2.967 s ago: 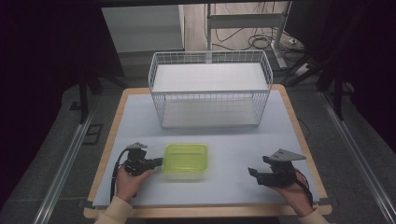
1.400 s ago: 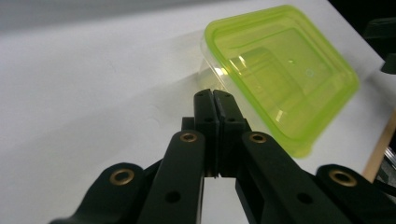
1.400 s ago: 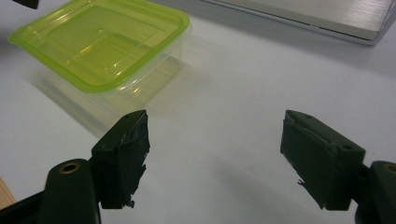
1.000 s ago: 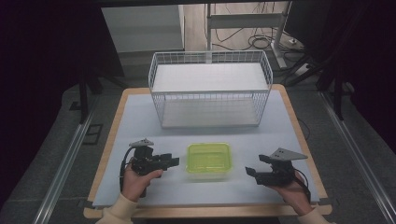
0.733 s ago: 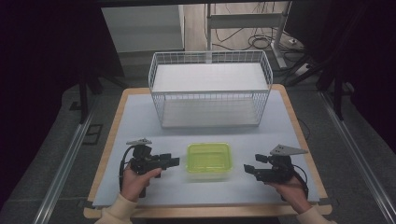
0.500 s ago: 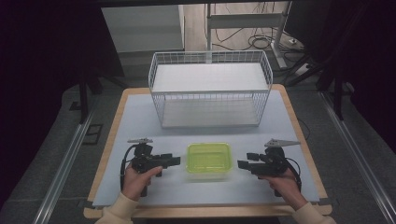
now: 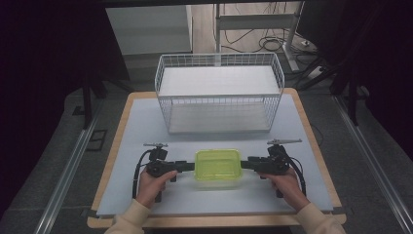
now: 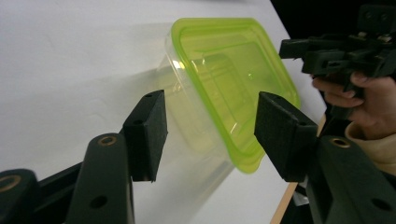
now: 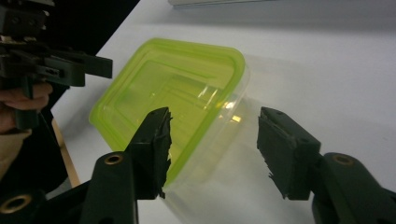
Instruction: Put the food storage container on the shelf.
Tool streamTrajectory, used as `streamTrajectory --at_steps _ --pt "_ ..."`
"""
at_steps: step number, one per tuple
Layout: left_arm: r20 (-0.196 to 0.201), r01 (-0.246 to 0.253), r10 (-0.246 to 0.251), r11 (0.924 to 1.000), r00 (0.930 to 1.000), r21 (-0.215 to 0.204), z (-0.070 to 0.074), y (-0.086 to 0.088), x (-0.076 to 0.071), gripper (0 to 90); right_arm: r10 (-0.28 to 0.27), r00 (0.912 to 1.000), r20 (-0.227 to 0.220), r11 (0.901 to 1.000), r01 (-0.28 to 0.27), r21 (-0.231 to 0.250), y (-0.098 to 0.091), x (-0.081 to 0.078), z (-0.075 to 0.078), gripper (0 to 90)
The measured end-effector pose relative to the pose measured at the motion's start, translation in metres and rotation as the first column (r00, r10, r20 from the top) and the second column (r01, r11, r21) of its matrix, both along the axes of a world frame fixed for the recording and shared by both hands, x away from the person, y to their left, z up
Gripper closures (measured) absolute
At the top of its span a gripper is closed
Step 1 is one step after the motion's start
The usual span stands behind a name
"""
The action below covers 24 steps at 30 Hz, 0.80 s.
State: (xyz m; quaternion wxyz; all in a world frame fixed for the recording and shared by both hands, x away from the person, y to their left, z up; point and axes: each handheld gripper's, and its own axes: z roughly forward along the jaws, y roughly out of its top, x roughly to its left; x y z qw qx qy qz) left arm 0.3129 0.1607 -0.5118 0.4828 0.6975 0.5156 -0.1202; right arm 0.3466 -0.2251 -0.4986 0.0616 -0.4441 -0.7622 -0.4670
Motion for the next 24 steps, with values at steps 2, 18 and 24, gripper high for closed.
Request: streamTrajectory --at_steps 2,18,24 --pt "-0.012 0.004 -0.004 0.9999 0.9999 -0.013 -0.002 -0.004 0.004 46.0 -0.003 0.9997 -0.022 1.0 0.003 0.0 0.005 0.004 -0.001 46.6" --pt "-0.072 0.036 -0.04 0.9982 0.9966 -0.048 -0.018 -0.014 0.011 71.2 0.015 0.9923 -0.123 0.999 -0.01 0.044 0.01 0.006 -0.016 68.5" --pt "-0.066 0.041 -0.047 0.9956 0.9967 -0.084 -0.015 -0.013 0.008 79.3 0.002 0.9851 -0.172 0.9945 0.016 0.103 0.006 0.004 -0.014 77.7"
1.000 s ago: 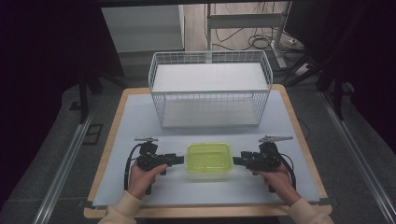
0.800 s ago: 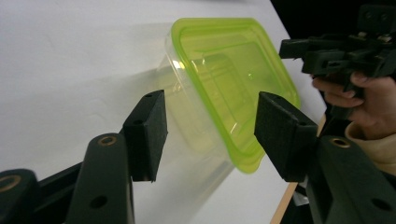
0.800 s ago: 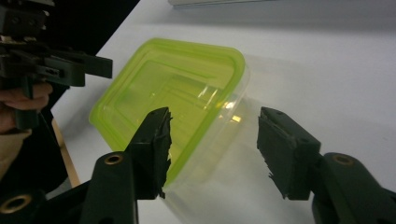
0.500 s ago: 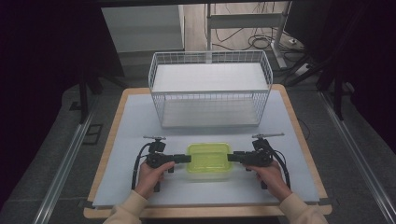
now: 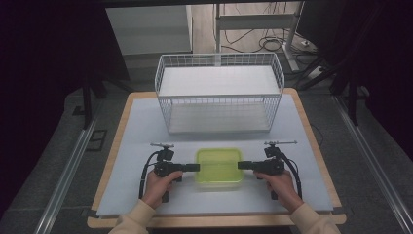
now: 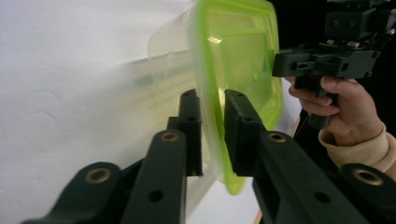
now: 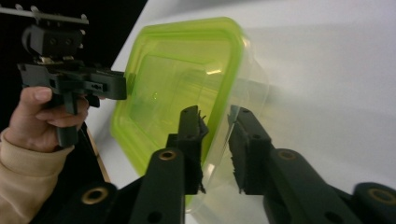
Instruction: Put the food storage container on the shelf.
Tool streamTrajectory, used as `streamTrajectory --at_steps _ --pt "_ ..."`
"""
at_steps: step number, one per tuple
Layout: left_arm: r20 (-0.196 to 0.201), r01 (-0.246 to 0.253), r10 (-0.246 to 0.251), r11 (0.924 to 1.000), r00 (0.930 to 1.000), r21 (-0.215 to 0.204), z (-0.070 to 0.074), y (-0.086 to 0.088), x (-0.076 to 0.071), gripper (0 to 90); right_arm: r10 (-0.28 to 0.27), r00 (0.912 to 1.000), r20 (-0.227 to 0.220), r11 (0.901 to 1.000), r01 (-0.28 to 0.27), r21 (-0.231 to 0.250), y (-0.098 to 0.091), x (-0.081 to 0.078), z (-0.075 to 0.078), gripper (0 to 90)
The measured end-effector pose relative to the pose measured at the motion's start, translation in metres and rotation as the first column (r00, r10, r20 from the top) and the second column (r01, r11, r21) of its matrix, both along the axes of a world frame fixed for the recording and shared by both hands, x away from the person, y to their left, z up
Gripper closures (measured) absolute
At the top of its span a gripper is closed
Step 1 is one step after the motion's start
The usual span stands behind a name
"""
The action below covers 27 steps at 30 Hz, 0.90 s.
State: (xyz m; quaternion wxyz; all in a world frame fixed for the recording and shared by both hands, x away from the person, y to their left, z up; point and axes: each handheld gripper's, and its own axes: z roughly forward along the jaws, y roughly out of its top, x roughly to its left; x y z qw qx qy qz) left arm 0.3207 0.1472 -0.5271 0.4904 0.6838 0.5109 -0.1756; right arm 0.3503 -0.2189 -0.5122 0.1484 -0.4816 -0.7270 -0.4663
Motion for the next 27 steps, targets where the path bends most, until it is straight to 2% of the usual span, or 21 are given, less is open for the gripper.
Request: streamTrajectory --at_steps 3,4,5,18,21,27 --pt "0.023 -0.012 0.011 0.9996 0.9997 0.027 0.004 -0.001 -0.003 81.5 -0.008 1.0 0.0 0.9998 0.008 0.02 -0.001 -0.001 0.002 80.5" --pt "0.033 -0.015 0.014 0.9993 0.9994 0.035 0.005 -0.002 -0.005 81.6 -0.005 1.0 0.006 0.9999 0.004 0.014 -0.001 -0.002 0.004 80.6" --pt "0.047 -0.015 0.013 0.9991 0.9988 0.039 0.007 -0.002 -0.007 81.7 -0.002 0.9995 0.03 1.0 0.002 0.0 0.0 -0.003 0.007 80.8" --pt "0.105 -0.009 0.006 0.9997 0.9945 0.022 0.024 0.0 -0.015 81.7 0.012 0.9957 0.092 0.9996 -0.014 0.026 -0.001 -0.01 0.022 80.8" --pt "0.126 -0.009 0.006 0.9997 0.992 0.024 0.031 0.0 -0.018 81.7 0.018 0.9925 0.121 0.9994 -0.021 0.029 -0.002 -0.012 0.027 80.8" --pt "0.144 -0.007 0.004 0.9997 0.9896 0.022 0.035 0.0 -0.02 81.8 0.02 0.9883 0.151 0.9992 -0.025 0.031 -0.002 -0.014 0.033 80.8"
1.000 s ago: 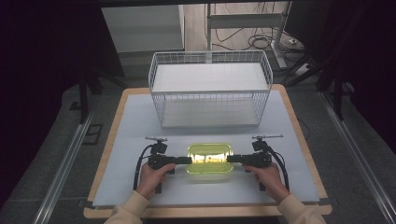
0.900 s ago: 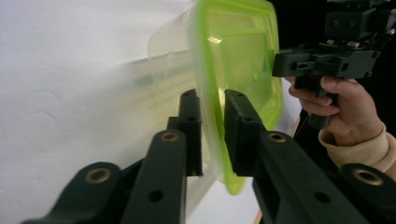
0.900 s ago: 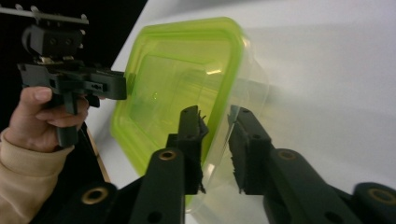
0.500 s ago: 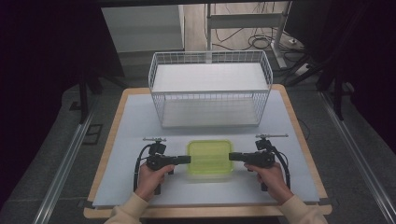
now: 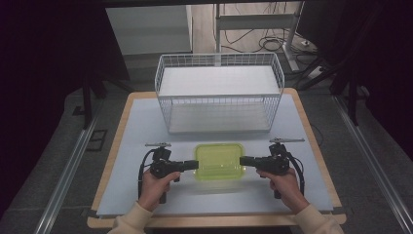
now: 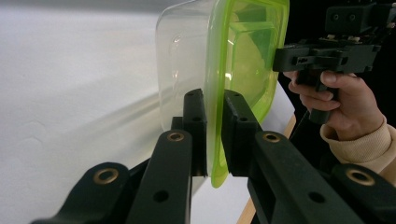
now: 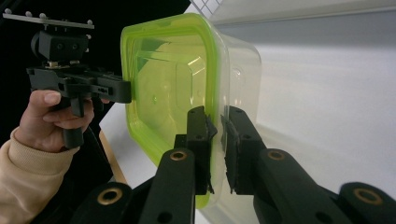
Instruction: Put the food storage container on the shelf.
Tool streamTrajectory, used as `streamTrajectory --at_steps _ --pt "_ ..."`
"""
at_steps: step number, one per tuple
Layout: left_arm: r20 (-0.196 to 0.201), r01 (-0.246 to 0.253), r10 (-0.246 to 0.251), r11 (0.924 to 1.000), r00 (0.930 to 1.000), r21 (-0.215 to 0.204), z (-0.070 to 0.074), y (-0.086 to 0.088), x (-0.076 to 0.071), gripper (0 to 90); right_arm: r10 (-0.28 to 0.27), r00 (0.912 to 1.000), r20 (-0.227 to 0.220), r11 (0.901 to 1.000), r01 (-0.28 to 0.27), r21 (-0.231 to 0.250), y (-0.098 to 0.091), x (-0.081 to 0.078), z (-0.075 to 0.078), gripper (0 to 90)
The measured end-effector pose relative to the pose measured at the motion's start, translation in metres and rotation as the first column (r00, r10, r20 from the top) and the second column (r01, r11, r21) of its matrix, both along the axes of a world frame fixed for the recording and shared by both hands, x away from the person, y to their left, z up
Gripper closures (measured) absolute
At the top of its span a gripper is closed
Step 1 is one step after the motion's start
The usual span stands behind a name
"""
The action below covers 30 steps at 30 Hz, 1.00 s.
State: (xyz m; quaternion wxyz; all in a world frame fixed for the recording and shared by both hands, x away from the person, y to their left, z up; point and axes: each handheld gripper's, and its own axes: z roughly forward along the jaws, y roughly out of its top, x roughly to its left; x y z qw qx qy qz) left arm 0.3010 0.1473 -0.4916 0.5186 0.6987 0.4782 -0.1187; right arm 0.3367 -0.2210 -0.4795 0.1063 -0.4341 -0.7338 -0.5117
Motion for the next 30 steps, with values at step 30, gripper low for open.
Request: streamTrajectory --at_steps 30 --pt "0.085 0.007 -0.007 0.9999 0.9963 -0.008 0.036 0.003 -0.005 81.8 0.006 0.9947 0.103 0.9997 -0.008 0.023 0.001 -0.006 0.032 80.8"
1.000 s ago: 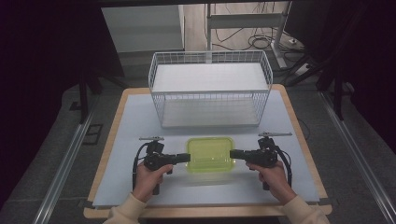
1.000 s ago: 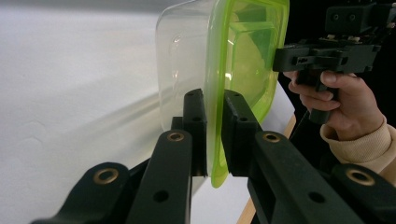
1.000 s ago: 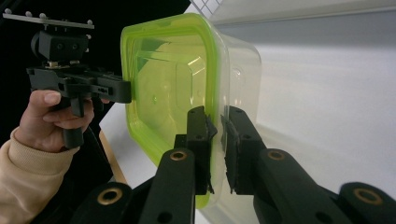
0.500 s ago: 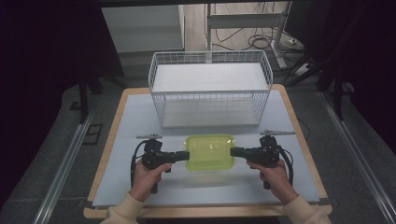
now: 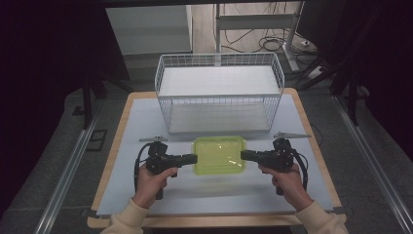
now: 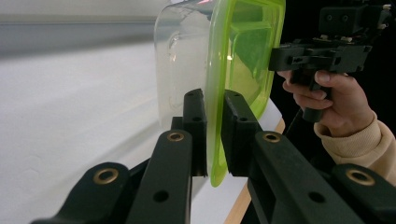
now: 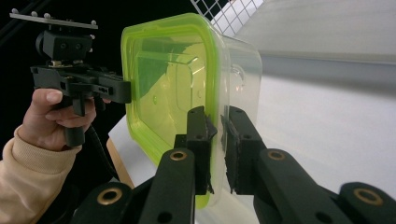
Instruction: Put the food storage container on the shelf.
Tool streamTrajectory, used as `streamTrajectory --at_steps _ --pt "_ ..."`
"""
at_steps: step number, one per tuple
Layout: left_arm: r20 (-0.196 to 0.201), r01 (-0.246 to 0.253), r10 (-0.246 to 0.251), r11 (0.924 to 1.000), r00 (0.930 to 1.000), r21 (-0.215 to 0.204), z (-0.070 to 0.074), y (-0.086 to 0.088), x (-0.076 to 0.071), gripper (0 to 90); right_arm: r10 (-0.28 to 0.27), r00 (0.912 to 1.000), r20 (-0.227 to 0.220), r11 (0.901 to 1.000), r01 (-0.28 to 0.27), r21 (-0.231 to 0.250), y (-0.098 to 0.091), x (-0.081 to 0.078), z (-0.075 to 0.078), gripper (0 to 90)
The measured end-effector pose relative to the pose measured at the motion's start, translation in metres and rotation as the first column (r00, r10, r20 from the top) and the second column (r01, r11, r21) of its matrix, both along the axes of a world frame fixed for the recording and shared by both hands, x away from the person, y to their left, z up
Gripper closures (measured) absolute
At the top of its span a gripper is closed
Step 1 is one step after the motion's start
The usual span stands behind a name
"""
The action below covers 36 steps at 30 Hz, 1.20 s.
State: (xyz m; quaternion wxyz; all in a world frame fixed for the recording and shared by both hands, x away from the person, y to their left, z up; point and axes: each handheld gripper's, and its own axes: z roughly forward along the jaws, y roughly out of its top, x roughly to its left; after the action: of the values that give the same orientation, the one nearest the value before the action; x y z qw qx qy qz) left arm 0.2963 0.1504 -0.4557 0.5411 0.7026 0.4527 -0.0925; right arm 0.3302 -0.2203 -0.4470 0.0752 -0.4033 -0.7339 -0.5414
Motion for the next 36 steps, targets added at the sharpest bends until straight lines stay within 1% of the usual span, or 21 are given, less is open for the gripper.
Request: streamTrajectory --at_steps 3,4,5,6,8,10,12,17,26,29,30,36 --pt "0.011 0.0 0.0 1.0 0.9999 -0.007 0.006 0.001 0.001 81.8 0.001 0.9999 0.016 1.0 -0.001 -0.003 0.001 0.001 0.007 80.7" --pt "0.017 -0.003 0.003 0.9999 0.9999 -0.012 0.011 0.002 0.002 81.8 0.001 0.9997 0.025 1.0 -0.001 -0.003 0.002 0.001 0.013 80.7" --pt "0.017 -0.003 0.003 0.9999 0.9999 -0.012 0.011 0.002 0.002 81.8 0.001 0.9997 0.025 1.0 -0.001 -0.003 0.002 0.001 0.013 80.7" --pt "0.019 -0.003 0.003 0.9999 0.9998 -0.014 0.013 0.002 0.003 81.9 0.0 0.9994 0.034 1.0 0.0 -0.005 0.002 0.002 0.019 80.7" --pt "0.027 -0.005 0.005 0.9999 0.9996 -0.016 0.018 0.003 0.004 81.9 -0.001 0.999 0.046 1.0 0.001 -0.004 0.003 0.003 0.025 80.7" --pt "0.037 -0.006 0.007 0.9999 0.9993 -0.013 0.023 0.003 0.005 81.9 -0.001 0.9986 0.052 1.0 0.001 -0.005 0.003 0.004 0.027 80.7" --pt "0.048 -0.008 0.008 1.0 0.9988 -0.004 0.029 0.004 0.007 82.0 -0.003 0.9983 0.058 1.0 0.003 -0.005 0.005 0.005 0.033 80.7" --pt "0.05 -0.009 0.009 1.0 0.9987 -0.003 0.034 0.004 0.01 82.0 -0.005 0.9986 0.053 1.0 0.006 -0.007 0.005 0.008 0.038 80.7" --pt "0.068 -0.009 0.009 0.9999 0.9976 -0.007 0.05 0.003 0.017 82.0 -0.013 0.9964 0.084 0.9999 0.014 -0.005 0.005 0.013 0.055 80.7" --pt "0.073 -0.008 0.009 1.0 0.9973 -0.003 0.055 0.003 0.018 82.1 -0.015 0.9962 0.086 0.9999 0.015 0.0 0.005 0.014 0.058 80.7" --pt "0.075 -0.009 0.01 0.9999 0.9971 -0.004 0.059 0.003 0.02 82.1 -0.016 0.9955 0.093 0.9999 0.016 0.006 0.005 0.015 0.06 80.7" --pt "0.083 -0.01 0.01 0.9999 0.9965 -0.003 0.065 0.004 0.025 82.1 -0.02 0.9945 0.103 0.9998 0.019 0.01 0.005 0.018 0.066 80.7"
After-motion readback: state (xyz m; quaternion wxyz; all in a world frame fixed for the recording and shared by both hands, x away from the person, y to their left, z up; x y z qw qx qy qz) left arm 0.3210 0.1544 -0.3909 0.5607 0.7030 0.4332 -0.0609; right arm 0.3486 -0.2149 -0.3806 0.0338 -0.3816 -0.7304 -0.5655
